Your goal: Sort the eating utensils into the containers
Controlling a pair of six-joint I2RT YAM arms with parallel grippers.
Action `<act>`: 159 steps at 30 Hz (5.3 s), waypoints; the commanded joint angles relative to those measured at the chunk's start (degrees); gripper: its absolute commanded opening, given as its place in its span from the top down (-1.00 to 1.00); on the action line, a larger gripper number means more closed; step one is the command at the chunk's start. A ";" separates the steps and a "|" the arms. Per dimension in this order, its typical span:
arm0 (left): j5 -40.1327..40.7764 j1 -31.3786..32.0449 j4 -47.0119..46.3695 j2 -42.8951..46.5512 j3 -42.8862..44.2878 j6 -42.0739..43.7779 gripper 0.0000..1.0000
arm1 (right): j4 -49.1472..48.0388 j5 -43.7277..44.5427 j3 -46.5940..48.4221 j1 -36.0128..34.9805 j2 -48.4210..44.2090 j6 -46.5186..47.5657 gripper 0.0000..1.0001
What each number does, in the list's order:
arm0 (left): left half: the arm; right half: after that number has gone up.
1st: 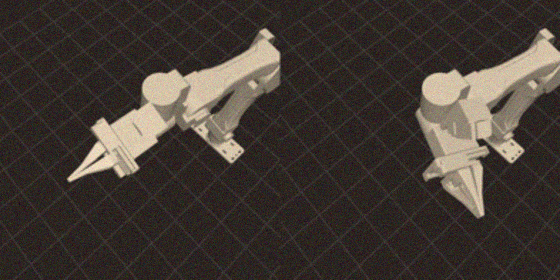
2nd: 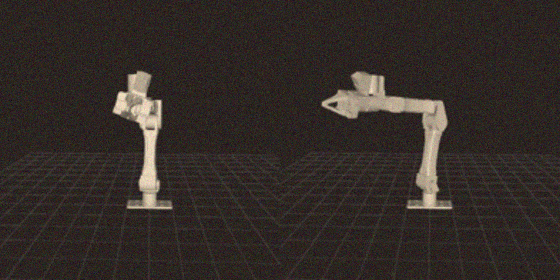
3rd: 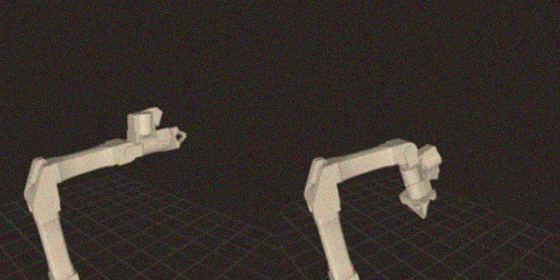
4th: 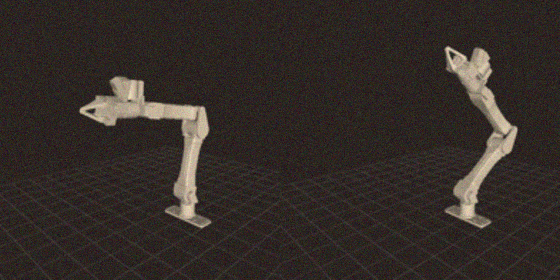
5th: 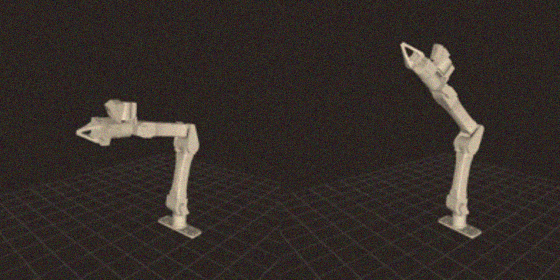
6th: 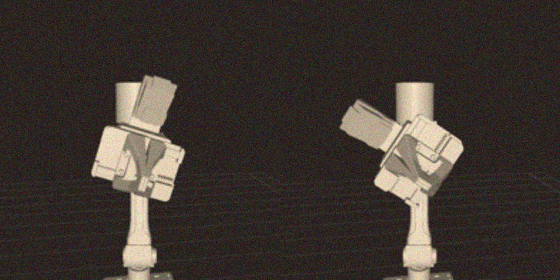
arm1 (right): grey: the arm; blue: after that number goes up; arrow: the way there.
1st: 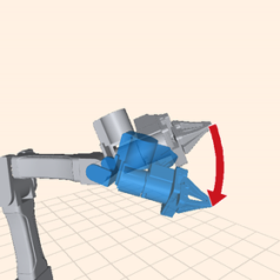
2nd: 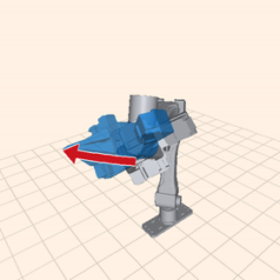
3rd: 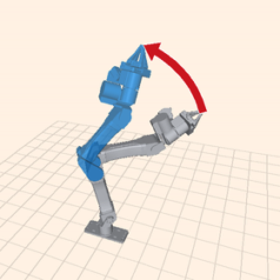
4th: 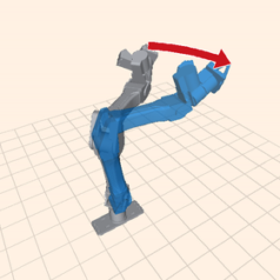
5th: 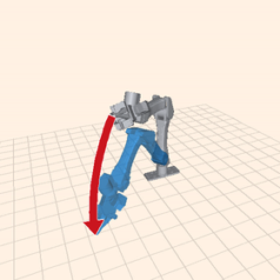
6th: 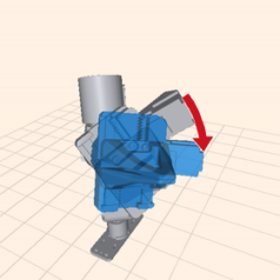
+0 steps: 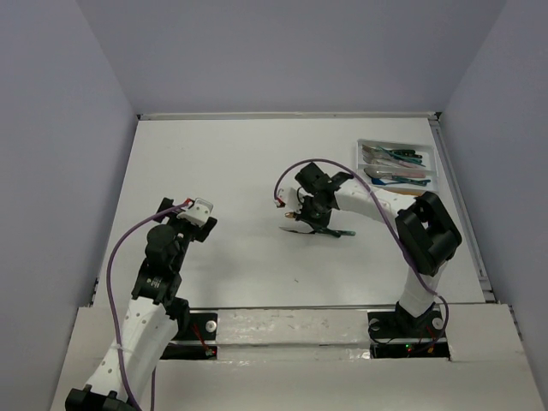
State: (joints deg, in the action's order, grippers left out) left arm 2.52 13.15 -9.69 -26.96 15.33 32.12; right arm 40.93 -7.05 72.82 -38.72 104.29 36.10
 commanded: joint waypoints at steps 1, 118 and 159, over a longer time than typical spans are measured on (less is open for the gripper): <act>1.08 0.30 -4.02 -0.11 -0.83 0.31 -0.98 | -0.15 -0.95 3.38 -0.39 -0.49 -0.59 1.00; 8.90 1.09 -12.98 -2.57 -5.84 2.33 -0.98 | -5.86 11.17 -7.42 2.25 4.86 9.08 -0.18; 9.43 1.62 -13.86 -2.39 -6.72 2.69 -0.98 | -16.32 11.98 -15.69 39.95 -24.58 64.10 1.00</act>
State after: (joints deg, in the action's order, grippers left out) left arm 11.22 14.37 -19.18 -30.13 9.63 34.13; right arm 27.49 7.90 57.91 0.14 77.87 95.09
